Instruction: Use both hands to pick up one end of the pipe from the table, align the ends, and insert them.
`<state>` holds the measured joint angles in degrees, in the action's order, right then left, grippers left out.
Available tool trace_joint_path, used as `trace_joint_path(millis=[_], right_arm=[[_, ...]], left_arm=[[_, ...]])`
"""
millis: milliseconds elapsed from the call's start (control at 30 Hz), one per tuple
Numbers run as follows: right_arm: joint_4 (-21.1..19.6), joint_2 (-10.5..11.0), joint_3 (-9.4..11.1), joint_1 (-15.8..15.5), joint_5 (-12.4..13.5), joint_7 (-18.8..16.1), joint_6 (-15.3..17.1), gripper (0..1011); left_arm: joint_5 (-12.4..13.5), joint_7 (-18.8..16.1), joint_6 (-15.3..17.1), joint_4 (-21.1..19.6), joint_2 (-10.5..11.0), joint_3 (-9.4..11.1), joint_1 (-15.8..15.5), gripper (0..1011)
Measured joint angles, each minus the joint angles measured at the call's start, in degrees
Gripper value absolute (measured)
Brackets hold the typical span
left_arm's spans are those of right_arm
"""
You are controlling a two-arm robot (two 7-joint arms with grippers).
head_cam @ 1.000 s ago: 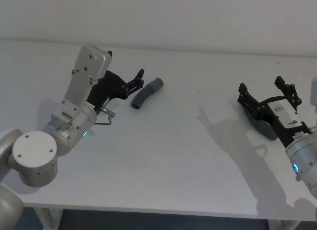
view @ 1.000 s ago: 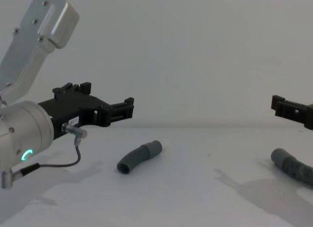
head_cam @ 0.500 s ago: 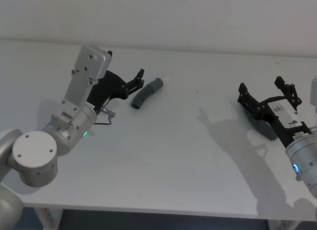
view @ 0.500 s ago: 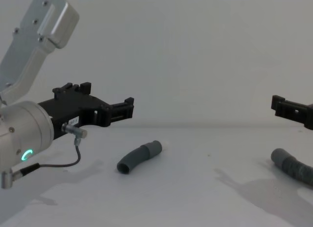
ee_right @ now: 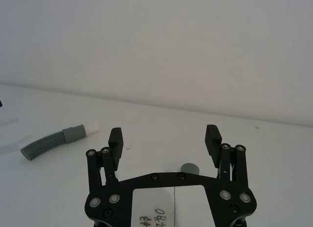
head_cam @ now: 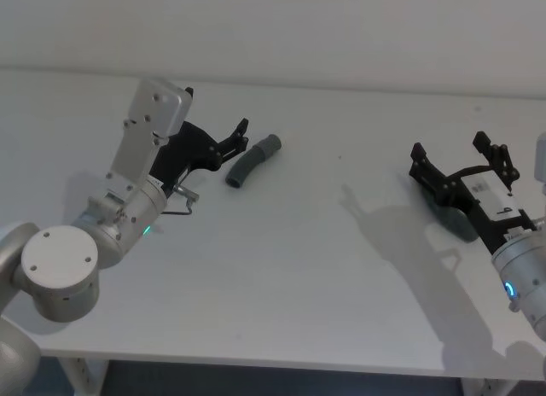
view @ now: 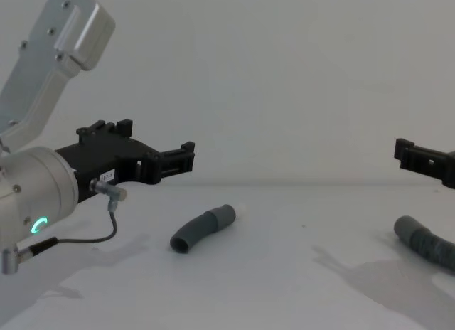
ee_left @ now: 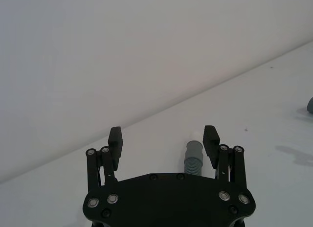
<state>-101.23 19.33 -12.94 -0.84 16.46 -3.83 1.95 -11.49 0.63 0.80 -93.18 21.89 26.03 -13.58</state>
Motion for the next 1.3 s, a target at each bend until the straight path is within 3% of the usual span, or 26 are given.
trace_joint_path(millis=[567, 833, 1300], right_arm=[[0.0, 0.0, 0.0, 0.0, 0.0, 0.0, 0.0, 1001], [0.0, 0.0, 0.0, 0.0, 0.0, 0.0, 0.0, 1001], [0.0, 0.0, 0.0, 0.0, 0.0, 0.0, 0.0, 1001]], left_arm=[[-0.4, 0.6, 1.4, -0.3, 0.1, -0.2, -0.1, 1001], [-2.5, 3.1, 6.0, -1.2, 0.8, -0.7, -0.6, 1001], [-7.8, 10.7, 18.4, -1.4, 2.2, -1.4, -4.2, 1001]])
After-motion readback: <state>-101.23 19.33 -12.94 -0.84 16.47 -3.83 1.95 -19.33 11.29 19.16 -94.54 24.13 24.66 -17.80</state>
